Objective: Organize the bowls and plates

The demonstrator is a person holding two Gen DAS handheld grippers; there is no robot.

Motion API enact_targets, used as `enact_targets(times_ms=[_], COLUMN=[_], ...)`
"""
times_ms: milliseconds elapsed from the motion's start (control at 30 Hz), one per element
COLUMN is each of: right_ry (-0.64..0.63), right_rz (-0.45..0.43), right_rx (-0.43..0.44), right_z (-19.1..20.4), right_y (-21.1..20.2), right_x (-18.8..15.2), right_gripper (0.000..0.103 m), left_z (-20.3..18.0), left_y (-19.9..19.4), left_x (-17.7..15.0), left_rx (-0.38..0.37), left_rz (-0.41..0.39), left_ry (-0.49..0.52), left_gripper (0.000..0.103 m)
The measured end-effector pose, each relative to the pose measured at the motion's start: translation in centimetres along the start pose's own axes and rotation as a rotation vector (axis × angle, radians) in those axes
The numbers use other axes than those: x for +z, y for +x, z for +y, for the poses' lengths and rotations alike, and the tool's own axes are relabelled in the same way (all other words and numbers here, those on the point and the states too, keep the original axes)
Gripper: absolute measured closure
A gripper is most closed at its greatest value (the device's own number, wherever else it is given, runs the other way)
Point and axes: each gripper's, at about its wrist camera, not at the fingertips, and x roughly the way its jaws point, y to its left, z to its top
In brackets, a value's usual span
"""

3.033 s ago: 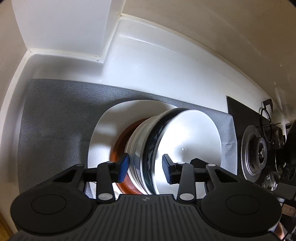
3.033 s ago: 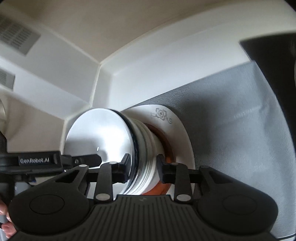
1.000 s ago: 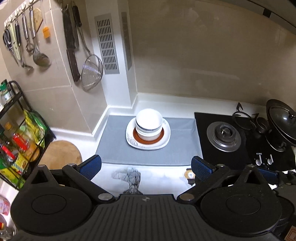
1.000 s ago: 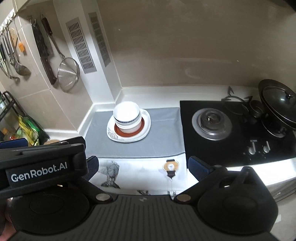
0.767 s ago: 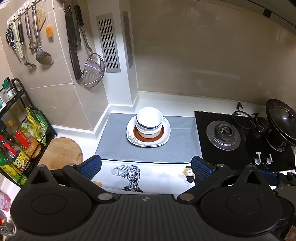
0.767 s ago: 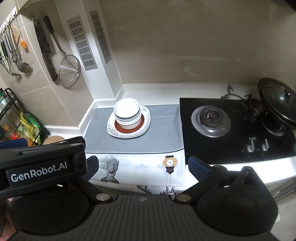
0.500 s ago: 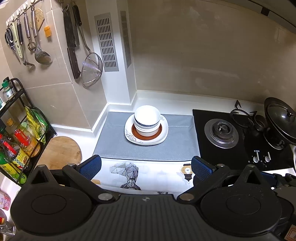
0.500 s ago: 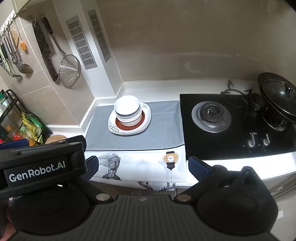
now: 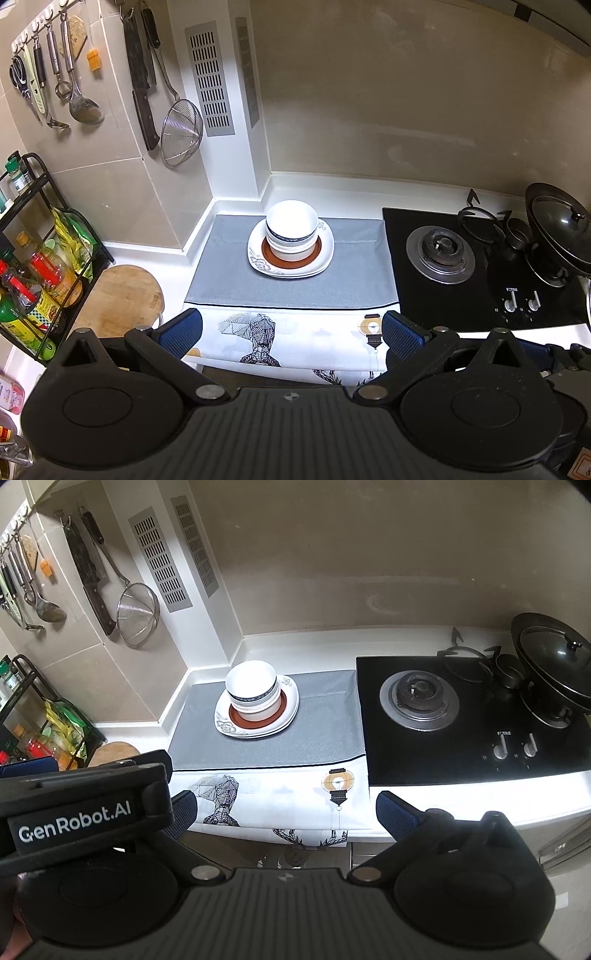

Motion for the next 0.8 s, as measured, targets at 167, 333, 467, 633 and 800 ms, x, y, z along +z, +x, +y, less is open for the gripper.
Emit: enact_targets(times_ms=[167, 333, 467, 633, 800], right_ry=[0.005, 0.005, 0.000, -0.004, 0.002], right_rz=[-0.003, -0.014, -0.017, -0.028, -0.029], right_rx=[0.001, -0.002, -0.001, 0.000, 0.006], right_z=[-0.1, -0.3, -0.1, 0.1, 0.0], right_y=[-0.4, -0.8, -1.1, -1.3, -1.3], right_x=[-0.3, -0.7, -1.0, -1.1, -1.2], right_gripper=[0.000, 0.000, 0.000, 0.000, 0.000], left_z=[0.0, -0.1, 0.0, 0.1, 0.1], left_y=[-0.4, -0.8, -1.1, -1.5, -1.6], left_x=[-0.3, -0.5, -0.6, -0.8, -0.9], left_rx=[-0.001, 0.003, 0.004, 0.004, 0.010], left_rz=[-0.003, -0.012, -0.011, -0.016, -0.017], left_ry=[0.005, 0.011, 0.012, 0.018, 0.024], left_gripper=[0.000, 0.000, 0.000, 0.000, 0.000])
